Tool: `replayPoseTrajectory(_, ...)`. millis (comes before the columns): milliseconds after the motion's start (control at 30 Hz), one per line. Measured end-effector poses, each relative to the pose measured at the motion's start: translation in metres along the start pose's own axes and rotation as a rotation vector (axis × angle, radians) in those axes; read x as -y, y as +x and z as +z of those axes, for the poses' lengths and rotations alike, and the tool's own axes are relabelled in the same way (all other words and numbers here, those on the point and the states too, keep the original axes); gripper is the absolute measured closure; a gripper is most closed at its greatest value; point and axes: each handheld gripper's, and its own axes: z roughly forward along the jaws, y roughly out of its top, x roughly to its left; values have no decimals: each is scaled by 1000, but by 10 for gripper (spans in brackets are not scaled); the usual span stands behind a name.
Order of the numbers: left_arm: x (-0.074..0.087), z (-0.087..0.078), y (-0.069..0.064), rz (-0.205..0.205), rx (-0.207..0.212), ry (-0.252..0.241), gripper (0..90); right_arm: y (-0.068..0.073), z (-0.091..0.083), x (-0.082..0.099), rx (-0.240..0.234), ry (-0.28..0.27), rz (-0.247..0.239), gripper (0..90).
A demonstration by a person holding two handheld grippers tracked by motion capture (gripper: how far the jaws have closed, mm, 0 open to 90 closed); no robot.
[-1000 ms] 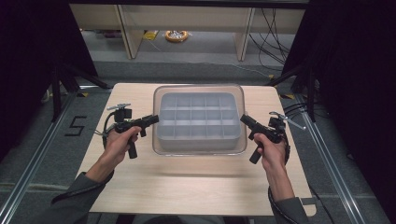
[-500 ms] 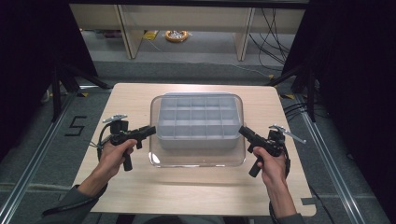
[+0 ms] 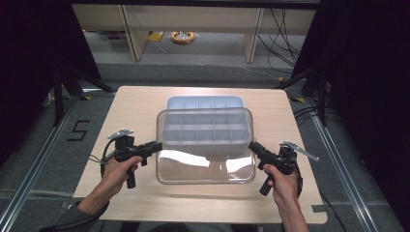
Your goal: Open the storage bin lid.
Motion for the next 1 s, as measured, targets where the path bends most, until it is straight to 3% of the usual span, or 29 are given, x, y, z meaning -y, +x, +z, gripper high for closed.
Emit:
replayPoseTrajectory(233,9,-4,1,-8,7,15,632,2,-4,7,-21,5,11,707)
replayPoseTrajectory(900,36,-24,1,-16,47,47,634,3,-19,34,-7,47,13,700)
replayPoseTrajectory(933,38,-24,1,-16,49,52,635,4,-21,36,-29,46,19,699)
replayPoseTrajectory(1000,40,-25,2,-23,52,58,634,5,-23,39,3,62,47,700)
